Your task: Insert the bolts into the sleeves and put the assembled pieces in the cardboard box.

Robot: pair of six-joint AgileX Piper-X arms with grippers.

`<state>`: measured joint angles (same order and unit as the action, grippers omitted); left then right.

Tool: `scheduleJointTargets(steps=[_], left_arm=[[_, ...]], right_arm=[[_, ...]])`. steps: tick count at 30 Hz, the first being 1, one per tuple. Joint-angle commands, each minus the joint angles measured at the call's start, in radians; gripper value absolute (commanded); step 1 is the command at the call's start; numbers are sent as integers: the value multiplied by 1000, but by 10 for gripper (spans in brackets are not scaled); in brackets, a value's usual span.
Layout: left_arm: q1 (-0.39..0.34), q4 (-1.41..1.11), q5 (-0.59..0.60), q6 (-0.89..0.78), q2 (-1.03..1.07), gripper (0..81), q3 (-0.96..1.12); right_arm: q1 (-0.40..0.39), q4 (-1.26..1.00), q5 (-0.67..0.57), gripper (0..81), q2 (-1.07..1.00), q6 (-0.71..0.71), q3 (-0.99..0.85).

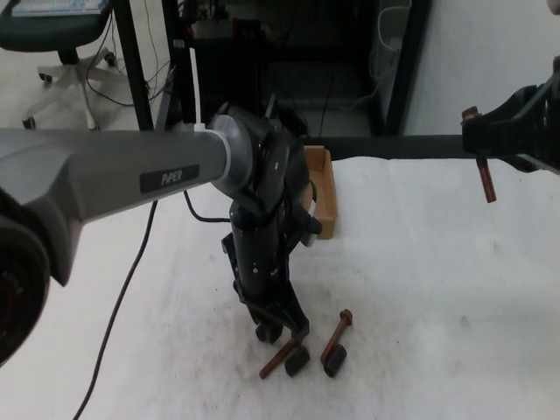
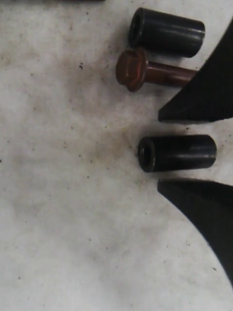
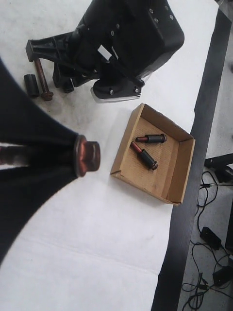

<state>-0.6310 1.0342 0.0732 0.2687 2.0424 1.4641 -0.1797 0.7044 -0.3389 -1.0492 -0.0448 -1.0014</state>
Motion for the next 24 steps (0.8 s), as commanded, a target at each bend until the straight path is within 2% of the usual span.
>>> scheduleJointTargets(steps=[1, 8, 10, 12, 14, 15, 20, 24], left_arm=[[-2, 8, -10, 3, 0, 357, 5], [-2, 8, -13, 3, 0, 357, 5], [-2, 11, -12, 3, 0, 336, 5], [-2, 16, -12, 14, 0, 218, 5], [-2, 25, -12, 48, 0, 27, 5], [-2, 28, -12, 66, 0, 1, 5], [-2, 19, -12, 60, 0, 4, 5], [-1, -23, -8, -36, -26, 4, 14]], right_arm=[[3, -14, -13, 8, 9, 1, -3], [3, -14, -13, 8, 9, 1, -3], [3, -14, -13, 8, 9, 1, -3], [3, -14, -13, 8, 9, 1, -3], [3, -14, -13, 8, 9, 1, -3], [3, -14, -13, 8, 9, 1, -3], [3, -14, -13, 8, 9, 1, -3], [3, -14, -11, 8, 9, 1, -3]])
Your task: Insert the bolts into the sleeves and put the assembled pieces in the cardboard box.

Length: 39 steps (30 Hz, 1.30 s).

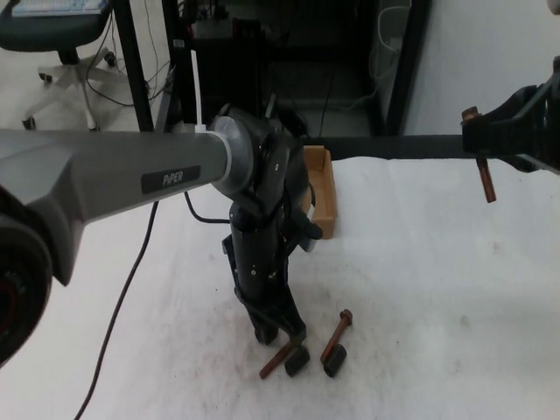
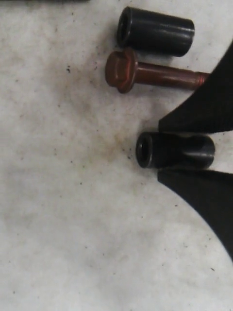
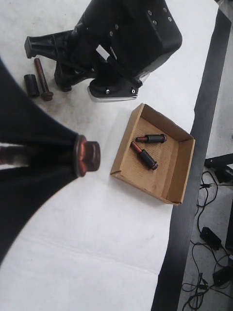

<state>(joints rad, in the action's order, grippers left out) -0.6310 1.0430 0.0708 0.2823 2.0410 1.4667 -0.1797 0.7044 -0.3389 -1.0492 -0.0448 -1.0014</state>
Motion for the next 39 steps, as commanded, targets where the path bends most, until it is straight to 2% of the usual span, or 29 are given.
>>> scheduleJointTargets(steps=[1, 4, 7, 9, 11, 16, 21, 23, 27, 31, 36, 39], left_arm=[[-1, -57, -1, -74, -41, 4, 11], [6, -176, 0, -157, -134, 2, 11], [33, -331, -2, -350, -247, 2, 0], [56, -443, -2, -457, -326, 2, -30], [74, -565, 35, -485, -414, 2, -82], [102, -785, 330, -484, -629, 2, -304], [102, -1069, 692, -507, -848, 2, -660], [102, -1210, 756, -552, -919, 2, -771], [102, -1435, 761, -580, -1019, 2, -937], [102, -1597, 761, -580, -1059, 2, -1010], [102, -1632, 737, -578, -1059, 2, -1014], [102, -1632, 695, -578, -1059, 2, -1014]], right_arm=[[3, -14, -11, 8, 9, 1, -3], [3, -43, -11, 8, 9, 8, -3], [3, -113, -23, 8, 9, 74, -3], [3, -172, -76, 8, 9, 120, -3], [3, -246, -160, 8, 9, 171, -3], [3, -426, -312, 8, 7, 304, -3], [-15, -665, -515, 8, 5, 480, 27], [-47, -725, -544, 8, 5, 487, 45], [-161, -746, -529, 8, 5, 435, 80], [-309, -758, -397, 8, 5, 307, 99], [-468, -872, -256, 8, 5, 168, 99], [-510, -955, -192, 8, 5, 157, 99]])
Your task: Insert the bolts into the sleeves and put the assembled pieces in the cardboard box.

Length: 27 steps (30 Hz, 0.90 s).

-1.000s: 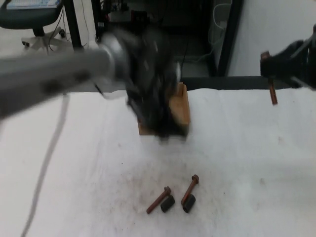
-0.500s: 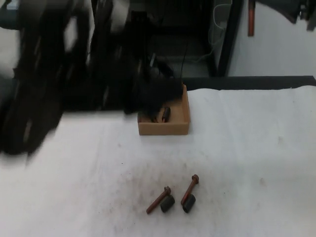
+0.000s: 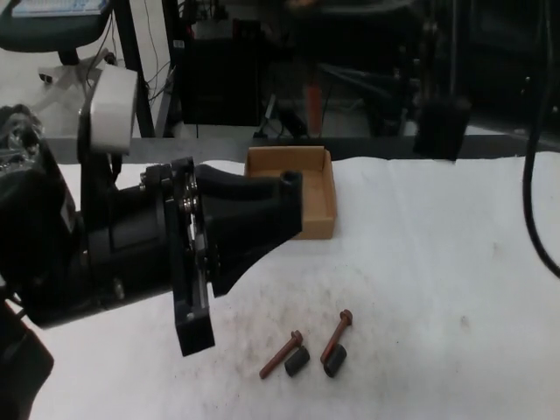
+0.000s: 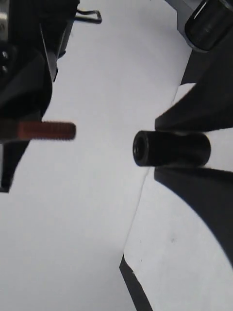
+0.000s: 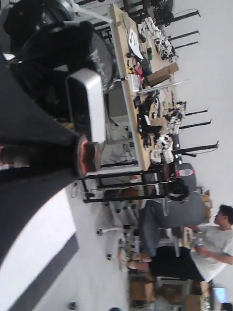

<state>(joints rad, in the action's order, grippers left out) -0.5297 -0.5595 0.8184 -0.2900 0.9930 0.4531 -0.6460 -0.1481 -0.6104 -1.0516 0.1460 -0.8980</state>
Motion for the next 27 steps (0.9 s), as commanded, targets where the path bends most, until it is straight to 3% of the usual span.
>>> scheduleJointTargets(steps=[1, 15, 27], left_arm=[[1, -30, -70, -5, -11, 2, -1], [1, -60, -110, -5, -11, 2, -1], [1, -61, -110, -5, -11, 2, -1]], right_arm=[[-43, -124, 88, 8, 8, -33, -4], [-43, -9, 97, 8, -2, -43, -4], [-80, -97, 88, 8, -71, -43, -4]])
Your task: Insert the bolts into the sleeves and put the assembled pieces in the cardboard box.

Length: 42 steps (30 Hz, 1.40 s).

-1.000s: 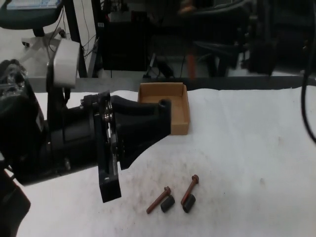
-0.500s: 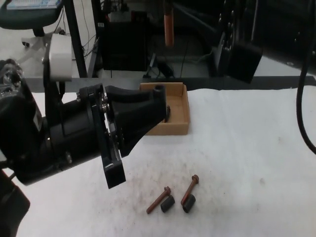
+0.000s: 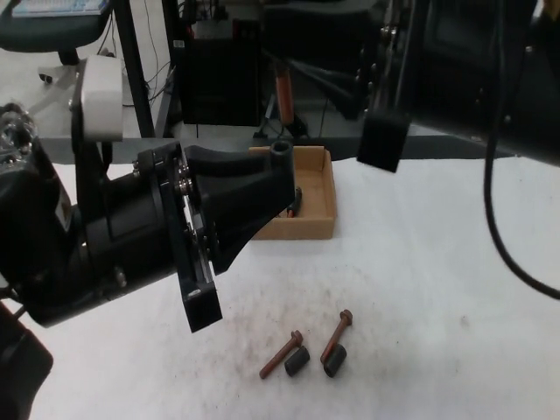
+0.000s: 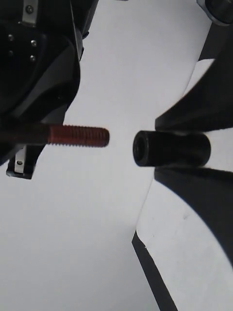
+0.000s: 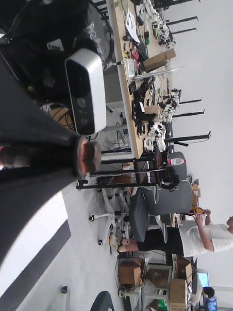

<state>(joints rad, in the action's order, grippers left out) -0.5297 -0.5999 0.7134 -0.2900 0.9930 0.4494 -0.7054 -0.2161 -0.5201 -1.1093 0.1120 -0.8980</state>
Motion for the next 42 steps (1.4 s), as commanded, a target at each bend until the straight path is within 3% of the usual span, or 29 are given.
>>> scheduleJointTargets(steps=[1, 13, 24, 42], left_arm=[[1, -21, -5, -5, -11, 2, 3], [4, -21, -25, -5, -11, 2, 3], [6, -25, -32, -5, -11, 2, 3], [6, -154, -85, -9, -11, 2, 3]], right_arm=[[-26, -29, -3, 8, -19, -9, -4], [-10, -148, -3, 8, -29, -37, -4], [7, -12, -9, 8, -27, -37, -4], [9, 3, -9, 8, -27, -37, -4]])
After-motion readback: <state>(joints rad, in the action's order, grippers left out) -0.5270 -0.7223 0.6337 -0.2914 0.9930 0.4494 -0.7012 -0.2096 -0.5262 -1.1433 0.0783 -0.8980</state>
